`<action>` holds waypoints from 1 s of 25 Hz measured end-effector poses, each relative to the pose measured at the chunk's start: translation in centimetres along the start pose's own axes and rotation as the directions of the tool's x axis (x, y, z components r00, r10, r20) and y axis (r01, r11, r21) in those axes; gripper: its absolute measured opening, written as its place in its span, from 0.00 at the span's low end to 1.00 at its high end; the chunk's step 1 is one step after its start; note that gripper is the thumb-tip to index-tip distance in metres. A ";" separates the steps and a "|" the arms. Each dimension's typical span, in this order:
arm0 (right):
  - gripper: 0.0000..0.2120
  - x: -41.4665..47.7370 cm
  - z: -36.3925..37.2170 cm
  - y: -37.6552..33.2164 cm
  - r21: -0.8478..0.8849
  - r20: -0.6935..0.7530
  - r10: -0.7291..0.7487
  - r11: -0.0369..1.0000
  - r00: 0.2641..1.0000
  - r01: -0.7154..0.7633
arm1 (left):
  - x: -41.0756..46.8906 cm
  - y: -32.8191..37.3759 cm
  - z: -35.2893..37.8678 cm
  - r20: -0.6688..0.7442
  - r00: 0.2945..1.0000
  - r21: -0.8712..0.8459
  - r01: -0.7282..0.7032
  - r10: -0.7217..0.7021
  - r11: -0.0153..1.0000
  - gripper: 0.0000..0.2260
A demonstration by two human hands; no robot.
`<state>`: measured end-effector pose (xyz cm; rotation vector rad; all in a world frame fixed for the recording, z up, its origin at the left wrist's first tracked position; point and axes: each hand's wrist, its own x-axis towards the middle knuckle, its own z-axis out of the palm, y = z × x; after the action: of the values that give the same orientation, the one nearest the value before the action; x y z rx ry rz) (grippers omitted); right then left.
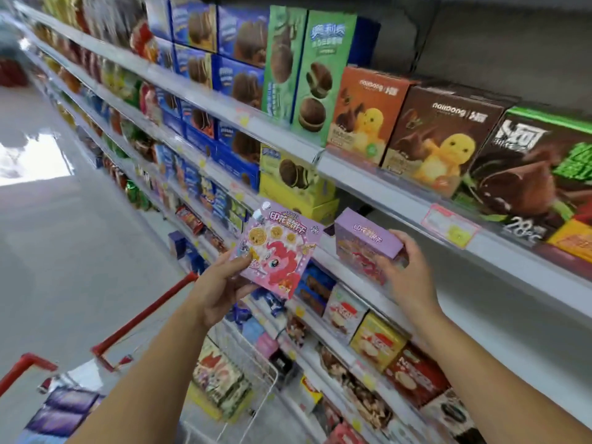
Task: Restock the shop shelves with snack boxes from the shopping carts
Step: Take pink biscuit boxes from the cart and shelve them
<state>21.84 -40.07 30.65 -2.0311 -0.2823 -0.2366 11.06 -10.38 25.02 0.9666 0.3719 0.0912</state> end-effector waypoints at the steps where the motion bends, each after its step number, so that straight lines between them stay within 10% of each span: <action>1: 0.20 0.7 -0.5 0.8 -0.041 0.008 -0.020 0.999 1.000 0.021 | 0.3 -0.7 0.5 -0.014 1.000 -0.023 -0.006 0.006 1.000 0.25; 12: 0.08 7.6 2.1 -0.2 -0.162 0.123 0.273 0.954 0.954 -0.253 | 4.4 0.7 -1.3 -0.068 0.998 -0.037 0.016 -0.018 0.999 0.10; 25: 0.06 8.8 4.6 -1.3 -0.013 0.133 0.286 0.958 0.949 -0.286 | 10.1 4.0 -2.6 0.080 0.996 0.054 0.044 -0.048 0.998 0.26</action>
<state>29.99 -34.50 32.19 -2.0554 -0.0676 0.0818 19.93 -3.66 24.26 1.0092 0.3225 0.0002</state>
